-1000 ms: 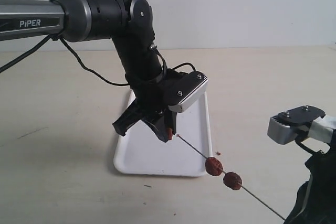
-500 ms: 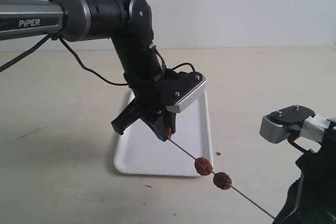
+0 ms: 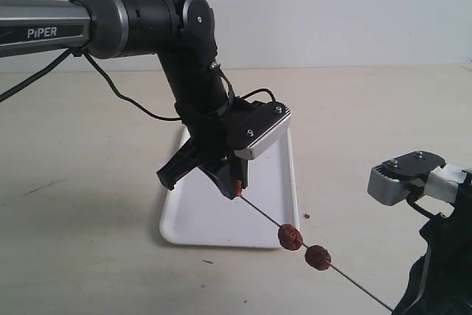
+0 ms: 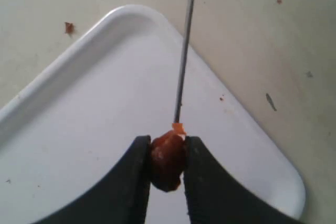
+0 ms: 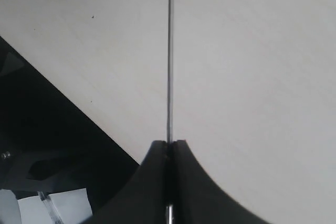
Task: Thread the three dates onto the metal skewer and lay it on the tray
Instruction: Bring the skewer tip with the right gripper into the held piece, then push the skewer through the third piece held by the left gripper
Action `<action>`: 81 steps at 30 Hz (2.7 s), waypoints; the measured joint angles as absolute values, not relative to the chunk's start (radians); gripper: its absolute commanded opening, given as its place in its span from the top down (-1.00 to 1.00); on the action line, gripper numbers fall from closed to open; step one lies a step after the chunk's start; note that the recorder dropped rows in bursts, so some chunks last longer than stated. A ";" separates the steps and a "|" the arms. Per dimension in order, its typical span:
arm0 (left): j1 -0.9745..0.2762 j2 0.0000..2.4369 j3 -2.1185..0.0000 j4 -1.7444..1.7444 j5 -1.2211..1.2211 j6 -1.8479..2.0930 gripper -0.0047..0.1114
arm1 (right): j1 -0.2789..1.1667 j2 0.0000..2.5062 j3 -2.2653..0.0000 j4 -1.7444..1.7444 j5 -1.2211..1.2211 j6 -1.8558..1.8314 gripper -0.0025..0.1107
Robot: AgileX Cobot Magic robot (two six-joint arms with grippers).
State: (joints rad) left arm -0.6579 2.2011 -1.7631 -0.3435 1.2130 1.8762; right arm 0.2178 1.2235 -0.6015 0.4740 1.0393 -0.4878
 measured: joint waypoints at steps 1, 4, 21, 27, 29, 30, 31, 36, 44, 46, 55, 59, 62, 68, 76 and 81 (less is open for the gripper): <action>-0.658 2.201 -1.763 -0.344 1.213 1.876 0.51 | 0.218 1.224 -0.602 0.474 1.041 -0.488 0.96; -0.658 2.201 -1.763 -0.344 1.213 1.876 0.51 | 0.218 1.224 -0.602 0.471 1.045 -0.486 0.96; -0.658 2.201 -1.763 -0.344 1.213 1.903 0.51 | 0.218 1.224 -0.602 0.464 1.004 -0.484 0.96; -0.658 2.201 -1.763 -0.344 1.213 1.903 0.51 | 0.218 1.224 -0.602 0.474 1.004 -0.484 0.96; -0.658 2.201 -1.763 -0.344 1.213 1.903 0.51 | 0.218 1.224 -0.602 0.474 1.004 -0.486 0.96; -0.658 2.201 -1.763 -0.344 1.213 1.903 0.51 | 0.218 1.224 -0.602 0.476 1.004 -0.488 0.96; -0.658 2.201 -1.763 -0.344 1.213 1.903 0.51 | 0.218 1.224 -0.602 0.478 1.004 -0.491 0.96; -0.658 2.201 -1.763 -0.346 1.213 1.905 0.51 | 0.218 1.224 -0.602 0.500 1.017 -0.513 0.96; -0.662 2.201 -1.763 -0.354 1.213 1.929 0.51 | 0.218 1.269 -0.617 0.507 1.017 -0.529 0.96; -0.668 2.201 -1.763 -0.354 1.213 1.929 0.51 | 0.218 1.298 -0.639 0.507 1.005 -0.533 0.96; -0.683 2.199 -1.764 -0.401 1.203 1.931 0.51 | 0.218 1.427 -0.767 0.509 0.960 -0.547 0.96; -0.683 2.199 -1.764 -0.405 1.195 1.931 0.51 | 0.218 1.456 -0.797 0.509 0.948 -0.551 0.96; -0.683 2.199 -1.764 -0.407 1.194 1.933 0.51 | 0.218 1.461 -0.801 0.509 0.944 -0.551 0.96; -0.683 2.199 -1.764 -0.424 1.185 1.921 0.45 | 0.218 1.461 -0.801 0.509 0.941 -0.551 0.96; -0.683 2.199 -1.764 -0.554 1.149 1.861 0.01 | 0.218 1.461 -0.801 0.510 0.924 -0.551 0.96; -0.685 2.195 -1.764 -0.582 1.142 1.830 0.02 | 0.218 1.461 -0.801 0.513 0.903 -0.551 0.96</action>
